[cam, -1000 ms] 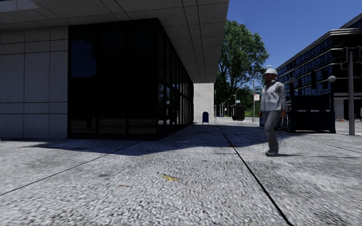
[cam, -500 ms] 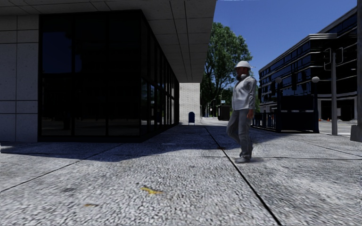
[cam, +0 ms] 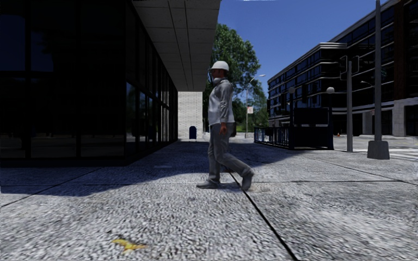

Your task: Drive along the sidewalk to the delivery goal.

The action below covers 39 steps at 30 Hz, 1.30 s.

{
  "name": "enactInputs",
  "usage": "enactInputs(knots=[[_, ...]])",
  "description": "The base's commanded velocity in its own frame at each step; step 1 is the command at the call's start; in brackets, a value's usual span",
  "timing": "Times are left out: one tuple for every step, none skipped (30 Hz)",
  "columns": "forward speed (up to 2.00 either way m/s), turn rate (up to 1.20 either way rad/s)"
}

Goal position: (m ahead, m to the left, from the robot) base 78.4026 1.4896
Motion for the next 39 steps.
enactInputs(knots=[[0.94, -0.49], [0.94, -0.49], [0.96, -0.49], [0.97, -0.49], [0.99, -0.49], [0.99, -0.49], [1.04, -0.49], [1.11, -0.48], [1.19, -0.44], [1.30, -0.42], [1.30, -0.42], [2.00, -0.42], [2.00, -0.28], [2.00, -0.13], [2.00, -0.01], [2.00, -0.01], [2.00, 0.00], [2.00, 0.00], [2.00, 0.00], [2.00, 0.00], [2.00, 0.00], [2.00, 0.00], [2.00, 0.00], [2.00, 0.00], [2.00, 0.00], [2.00, 0.00], [2.00, 0.00], [2.00, 0.00], [2.00, 0.00], [2.00, 0.00], [2.00, 0.00], [2.00, 0.00], [2.00, 0.00], [2.00, 0.00], [2.00, 0.00], [2.00, 0.00], [2.00, 0.00], [2.00, 0.00], [2.00, 0.00]])
